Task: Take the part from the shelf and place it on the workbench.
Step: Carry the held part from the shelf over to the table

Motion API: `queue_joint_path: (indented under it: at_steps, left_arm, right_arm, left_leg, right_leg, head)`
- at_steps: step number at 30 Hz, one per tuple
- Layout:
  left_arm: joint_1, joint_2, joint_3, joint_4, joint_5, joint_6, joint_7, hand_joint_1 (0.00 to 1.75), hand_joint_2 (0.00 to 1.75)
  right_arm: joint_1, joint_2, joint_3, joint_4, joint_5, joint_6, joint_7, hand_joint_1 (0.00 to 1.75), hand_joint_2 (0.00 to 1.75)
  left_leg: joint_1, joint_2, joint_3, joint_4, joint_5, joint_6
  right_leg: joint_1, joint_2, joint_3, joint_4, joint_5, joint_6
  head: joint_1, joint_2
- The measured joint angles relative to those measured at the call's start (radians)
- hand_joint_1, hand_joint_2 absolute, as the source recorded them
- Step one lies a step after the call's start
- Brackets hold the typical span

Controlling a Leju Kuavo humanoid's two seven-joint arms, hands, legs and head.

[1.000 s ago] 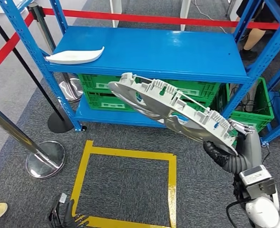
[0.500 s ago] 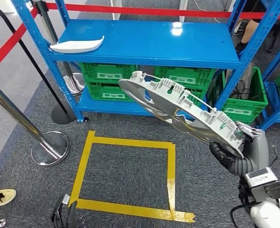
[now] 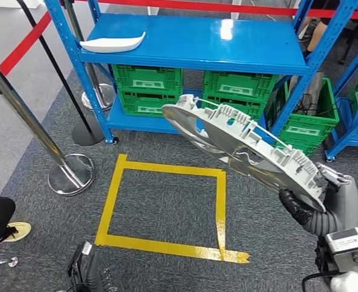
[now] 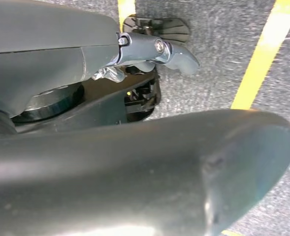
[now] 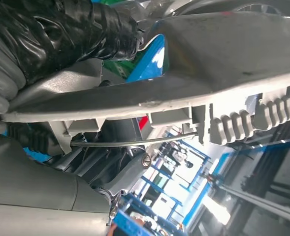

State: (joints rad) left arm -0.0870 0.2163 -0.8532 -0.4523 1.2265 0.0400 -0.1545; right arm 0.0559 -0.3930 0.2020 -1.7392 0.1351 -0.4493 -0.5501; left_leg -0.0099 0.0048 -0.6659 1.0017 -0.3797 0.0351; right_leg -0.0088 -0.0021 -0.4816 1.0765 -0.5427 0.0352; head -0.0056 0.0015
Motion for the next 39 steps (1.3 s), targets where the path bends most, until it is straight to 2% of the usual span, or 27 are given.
queue_joint_path:
  at_steps: [1,2,4,5,6,8,9,10,11,13,15,16,18,20,22,24,25,26,27,29,31,33,34,35,36,37,39]
  left_arm:
    - [-0.002,-0.001,-0.001,0.002,-0.005,0.000,0.000,0.00,0.00]
    - [-0.004,-0.001,-0.002,0.003,-0.009,-0.001,-0.001,0.00,0.00]
    - [-0.005,-0.001,-0.005,0.009,-0.018,-0.002,-0.001,0.00,0.00]
    - [-0.004,-0.002,-0.007,0.011,-0.021,-0.003,-0.001,0.00,0.00]
    - [-0.003,-0.002,-0.009,0.014,-0.022,-0.004,-0.001,0.00,0.00]
    - [-0.004,-0.003,-0.012,0.016,-0.027,-0.006,0.000,0.00,0.00]
    - [-0.006,-0.003,-0.013,0.017,-0.031,-0.007,0.000,0.00,0.00]
    - [-0.009,-0.004,-0.014,0.018,-0.036,-0.008,0.000,0.00,0.00]
    - [-0.011,-0.005,-0.015,0.018,-0.040,-0.010,0.000,0.00,0.00]
    - [-0.015,-0.005,-0.017,0.019,-0.046,-0.011,0.000,0.00,0.00]
    - [-0.022,-0.004,-0.018,0.021,-0.053,-0.012,0.000,0.00,0.00]
    - [-0.026,-0.003,-0.018,0.021,-0.058,-0.013,0.000,0.00,0.00]
    - [-0.031,-0.001,-0.017,0.023,-0.067,-0.016,-0.001,0.00,0.00]
    - [-0.033,-0.003,-0.017,0.025,-0.076,-0.018,-0.002,0.00,0.00]
    - [-0.035,-0.005,-0.016,0.027,-0.084,-0.019,-0.001,0.00,0.00]
    - [-0.037,-0.008,-0.015,0.027,-0.092,-0.019,-0.001,0.00,0.00]
    - [-0.037,-0.009,-0.015,0.027,-0.095,-0.019,-0.001,0.00,0.00]
    - [-0.037,-0.010,-0.015,0.027,-0.097,-0.019,-0.001,0.00,0.00]
    - [-0.037,-0.011,-0.015,0.027,-0.098,-0.019,-0.001,0.00,0.00]
    - [-0.037,-0.013,-0.015,0.028,-0.101,-0.019,0.000,0.00,0.00]
    - [-0.036,-0.012,-0.014,0.028,-0.105,-0.019,0.000,0.00,0.00]
    - [-0.034,-0.010,-0.014,0.028,-0.108,-0.019,0.001,0.00,0.00]
    - [-0.033,-0.009,-0.014,0.028,-0.110,-0.019,0.001,0.00,0.00]
    - [-0.031,-0.009,-0.014,0.028,-0.112,-0.018,0.001,0.00,0.00]
    - [-0.030,-0.008,-0.014,0.028,-0.114,-0.017,0.001,0.00,0.00]
    - [-0.029,-0.008,-0.014,0.028,-0.116,-0.016,0.001,0.00,0.00]
    - [-0.031,-0.008,-0.013,0.028,-0.120,-0.014,0.001,0.00,0.00]
  right_arm:
    - [0.002,0.000,-0.004,-0.006,0.001,-0.002,0.001,1.75,1.75]
    - [0.004,-0.001,-0.007,-0.011,0.003,-0.004,0.001,1.75,1.75]
    - [0.012,-0.001,-0.012,-0.019,0.006,-0.008,0.002,1.75,1.75]
    - [0.016,-0.001,-0.014,-0.022,0.007,-0.010,0.002,1.75,1.75]
    - [0.019,-0.001,-0.016,-0.024,0.008,-0.010,0.003,1.75,1.75]
    - [0.025,-0.001,-0.020,-0.030,0.010,-0.011,0.004,1.75,1.75]
    - [0.027,-0.001,-0.022,-0.033,0.011,-0.011,0.005,1.75,1.75]
    - [0.029,-0.001,-0.024,-0.036,0.012,-0.011,0.005,1.75,1.75]
    - [0.031,-0.001,-0.026,-0.038,0.012,-0.011,0.005,1.75,1.75]
    - [0.035,-0.001,-0.029,-0.043,0.013,-0.011,0.005,1.75,1.75]
    - [0.039,-0.001,-0.032,-0.048,0.014,-0.011,0.006,1.75,1.75]
    - [0.041,-0.001,-0.034,-0.050,0.015,-0.011,0.006,1.75,1.75]
    - [0.044,-0.001,-0.040,-0.056,0.017,-0.011,0.006,1.75,1.75]
    - [0.050,-0.001,-0.046,-0.059,0.019,-0.011,0.006,1.75,1.75]
    - [0.055,-0.002,-0.052,-0.061,0.020,-0.012,0.007,1.75,1.75]
    - [0.058,-0.001,-0.055,-0.062,0.021,-0.012,0.008,1.75,1.75]
    - [0.060,-0.001,-0.055,-0.062,0.022,-0.012,0.008,1.75,1.75]
    - [0.062,-0.002,-0.055,-0.063,0.023,-0.012,0.008,1.75,1.75]
    - [0.064,-0.002,-0.056,-0.063,0.024,-0.012,0.008,1.75,1.75]
    - [0.066,-0.002,-0.058,-0.065,0.026,-0.013,0.009,1.75,1.75]
    - [0.067,-0.002,-0.063,-0.071,0.029,-0.013,0.009,1.75,1.75]
    - [0.069,-0.002,-0.069,-0.077,0.031,-0.015,0.009,1.75,1.75]
    - [0.070,-0.002,-0.071,-0.078,0.031,-0.017,0.009,1.75,1.75]
    - [0.071,-0.002,-0.073,-0.080,0.032,-0.017,0.008,1.75,1.75]
    - [0.072,-0.002,-0.074,-0.081,0.033,-0.018,0.008,1.75,1.75]
    - [0.073,-0.002,-0.075,-0.083,0.034,-0.018,0.008,1.75,1.75]
    - [0.074,-0.002,-0.078,-0.087,0.036,-0.019,0.007,1.75,1.75]
  left_leg:
    - [-0.001,0.000,-0.007,0.000,0.013,-0.005]
    - [-0.001,0.000,-0.011,-0.002,0.025,-0.010]
    - [0.001,-0.001,-0.017,-0.009,0.040,-0.021]
    - [0.002,-0.002,-0.023,0.000,0.021,-0.028]
    - [0.004,-0.003,-0.031,0.026,-0.020,-0.035]
    - [0.010,-0.003,-0.048,0.137,-0.137,-0.047]
    - [0.012,-0.003,-0.054,0.205,-0.176,-0.051]
    - [0.014,-0.003,-0.052,0.258,-0.188,-0.055]
    - [0.015,-0.003,-0.040,0.284,-0.177,-0.056]
    - [0.016,-0.004,0.029,0.232,-0.129,-0.052]
    - [0.013,-0.005,0.129,0.094,-0.133,-0.039]
    - [0.010,-0.006,0.162,0.041,-0.144,-0.032]
    - [0.005,-0.006,0.180,-0.004,-0.151,-0.022]
    - [0.006,-0.002,0.164,-0.013,-0.128,-0.009]
    - [0.011,0.003,0.139,-0.021,-0.100,0.003]
    - [0.010,0.004,0.106,-0.019,-0.073,0.008]
    - [0.010,0.005,0.088,-0.018,-0.060,0.007]
    - [0.011,0.005,0.069,-0.015,-0.047,0.005]
    - [0.012,0.006,0.050,-0.012,-0.035,0.003]
    - [0.014,0.005,0.017,-0.003,-0.013,-0.006]
    - [0.012,0.004,-0.005,0.008,0.008,-0.018]
    - [0.011,0.003,-0.015,0.009,0.031,-0.029]
    - [0.012,0.002,-0.018,0.006,0.040,-0.034]
    - [0.014,0.002,-0.022,0.009,0.033,-0.039]
    - [0.015,0.001,-0.027,0.027,0.003,-0.045]
    - [0.017,0.000,-0.034,0.065,-0.047,-0.050]
    - [0.017,0.000,-0.051,0.192,-0.161,-0.056]
  right_leg:
    - [0.002,0.000,0.041,-0.066,-0.018,-0.004]
    - [0.005,0.001,0.061,-0.106,-0.032,-0.008]
    - [0.005,-0.001,0.045,-0.116,-0.021,-0.020]
    - [0.004,-0.002,0.033,-0.115,-0.009,-0.027]
    - [0.001,-0.004,0.022,-0.116,0.005,-0.035]
    - [0.000,-0.005,-0.003,-0.113,0.032,-0.045]
    - [0.000,-0.005,-0.018,-0.108,0.044,-0.046]
    - [0.001,-0.005,-0.037,-0.101,0.055,-0.045]
    - [0.001,-0.005,-0.059,-0.092,0.065,-0.044]
    - [0.001,-0.005,-0.101,-0.071,0.080,-0.040]
    - [0.002,-0.005,-0.131,-0.053,0.092,-0.033]
    - [0.002,-0.006,-0.138,-0.050,0.100,-0.027]
    - [0.000,-0.007,-0.146,-0.052,0.119,-0.013]
    - [-0.003,-0.005,-0.156,-0.047,0.113,-0.001]
    - [-0.004,-0.001,-0.180,0.012,0.035,0.007]
    - [-0.004,0.000,-0.206,0.129,-0.060,0.014]
    - [-0.004,0.000,-0.209,0.184,-0.077,0.017]
    - [-0.005,0.000,-0.202,0.216,-0.068,0.020]
    - [-0.007,0.000,-0.182,0.218,-0.040,0.023]
    - [-0.012,0.000,-0.095,0.125,0.008,0.027]
    - [-0.012,0.001,0.009,-0.022,-0.011,0.023]
    - [-0.008,0.002,0.041,-0.090,-0.034,0.009]
    - [-0.009,0.001,0.028,-0.086,-0.028,-0.001]
    - [-0.009,0.000,0.019,-0.085,-0.019,-0.008]
    - [-0.010,-0.001,0.008,-0.084,-0.009,-0.017]
    - [-0.011,-0.003,-0.003,-0.084,0.003,-0.025]
    - [-0.008,-0.003,-0.026,-0.081,0.029,-0.035]
  head:
    - [0.000,0.000]
    - [-0.001,0.000]
    - [0.000,0.000]
    - [0.000,0.000]
    - [-0.002,0.000]
    - [-0.005,0.000]
    - [-0.006,0.000]
    - [-0.006,0.000]
    - [-0.006,0.000]
    - [-0.006,0.000]
    - [-0.006,0.000]
    - [-0.005,0.000]
    - [-0.005,0.000]
    - [-0.005,0.000]
    - [-0.001,0.000]
    - [0.003,0.000]
    - [0.003,0.000]
    - [0.003,0.000]
    - [0.003,0.000]
    - [0.003,0.000]
    - [0.004,0.000]
    - [0.004,0.000]
    - [0.004,0.000]
    - [0.003,0.000]
    - [0.002,0.000]
    - [0.000,0.000]
    - [-0.002,0.000]
